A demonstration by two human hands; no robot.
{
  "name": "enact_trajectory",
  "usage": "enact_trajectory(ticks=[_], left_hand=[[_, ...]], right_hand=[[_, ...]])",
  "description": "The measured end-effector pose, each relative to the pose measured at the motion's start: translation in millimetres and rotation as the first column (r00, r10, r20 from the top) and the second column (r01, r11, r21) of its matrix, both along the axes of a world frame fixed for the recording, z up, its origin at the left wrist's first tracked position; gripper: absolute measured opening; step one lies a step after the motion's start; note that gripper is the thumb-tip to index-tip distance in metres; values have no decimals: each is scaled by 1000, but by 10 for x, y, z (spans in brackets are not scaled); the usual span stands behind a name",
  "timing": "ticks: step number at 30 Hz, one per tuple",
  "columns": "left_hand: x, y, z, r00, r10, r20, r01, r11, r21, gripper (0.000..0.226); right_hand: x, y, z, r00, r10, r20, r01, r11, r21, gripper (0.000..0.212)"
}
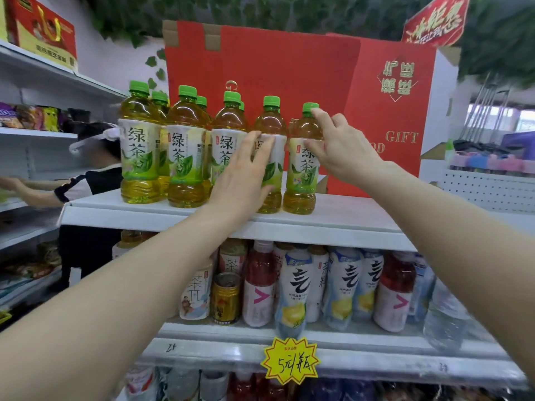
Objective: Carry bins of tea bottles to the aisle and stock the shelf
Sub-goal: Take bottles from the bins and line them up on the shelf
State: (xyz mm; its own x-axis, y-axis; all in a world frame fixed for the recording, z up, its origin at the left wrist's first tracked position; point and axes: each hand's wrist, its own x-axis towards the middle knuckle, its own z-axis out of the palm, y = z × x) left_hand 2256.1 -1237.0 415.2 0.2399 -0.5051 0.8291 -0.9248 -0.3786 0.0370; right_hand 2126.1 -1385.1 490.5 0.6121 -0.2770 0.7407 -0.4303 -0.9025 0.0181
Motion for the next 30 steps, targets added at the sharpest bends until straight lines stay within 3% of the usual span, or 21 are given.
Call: enact_trajectory(ticks=[5,14,21,30], left_hand=[[4,292,-124,999,-50,18,48,994,98,83],[-38,858,-946,969,-245,29,235,952,195,66],[-199,1196,-2200,928,-371,-20,359,881,308,55],[-127,1594,-4568,863,-361,-355,500,712,492,56]], right_hand=[[-286,312,-326,973,-176,-148,143,967,-209,57],[-737,1032,-1351,928,-293,-228,230,936,-265,58],[-1008,1450,-2796,886,-286,-365,248,957,-147,65],[-1188,1733,-5144,831,-51,-555,193,960,201,53]])
